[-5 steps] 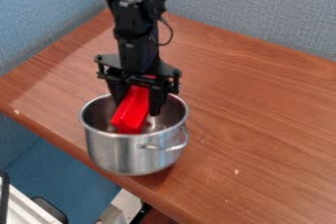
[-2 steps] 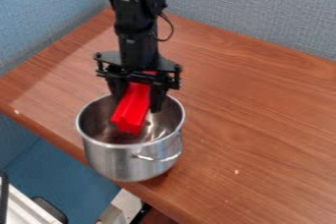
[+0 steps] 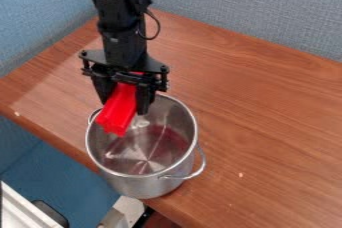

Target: Move the red object from the metal pot to the table

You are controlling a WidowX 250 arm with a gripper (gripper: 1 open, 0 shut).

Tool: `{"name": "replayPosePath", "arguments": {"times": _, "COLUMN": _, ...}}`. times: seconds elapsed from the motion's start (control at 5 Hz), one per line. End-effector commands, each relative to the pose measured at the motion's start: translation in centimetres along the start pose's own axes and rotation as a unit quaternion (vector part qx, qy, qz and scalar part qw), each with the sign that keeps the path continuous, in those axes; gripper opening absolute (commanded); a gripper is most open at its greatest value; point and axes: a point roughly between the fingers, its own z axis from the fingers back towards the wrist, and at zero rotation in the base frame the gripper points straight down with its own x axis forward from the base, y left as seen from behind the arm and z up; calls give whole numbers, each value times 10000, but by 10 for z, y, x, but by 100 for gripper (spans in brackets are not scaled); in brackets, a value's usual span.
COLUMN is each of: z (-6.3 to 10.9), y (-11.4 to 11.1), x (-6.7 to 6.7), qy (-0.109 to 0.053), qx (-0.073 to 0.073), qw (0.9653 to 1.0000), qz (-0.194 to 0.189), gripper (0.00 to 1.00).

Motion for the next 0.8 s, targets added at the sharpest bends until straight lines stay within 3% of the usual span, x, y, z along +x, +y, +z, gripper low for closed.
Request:
{"name": "replayPosePath", "arguments": {"times": 0.0, "z": 10, "y": 3, "x": 0, "qy": -155, "qx": -15, "qw": 9997, "qz": -209, "gripper": 0}}
{"name": "replayPosePath", "arguments": {"times": 0.2, "z": 13, "y": 1, "x": -1, "qy": -158, "qx": -37, "qw": 9987, "qz": -486, "gripper": 0}}
{"name": "replayPosePath", "arguments": {"times": 0.4, "z": 16, "y": 2, "x": -5, "qy": -166, "qx": -59, "qw": 9944, "qz": -1038, "gripper": 0}}
{"name": "replayPosePath", "arguments": {"times": 0.6, "z": 13, "y": 3, "x": -8, "qy": -166, "qx": -79, "qw": 9869, "qz": -1601, "gripper": 100}}
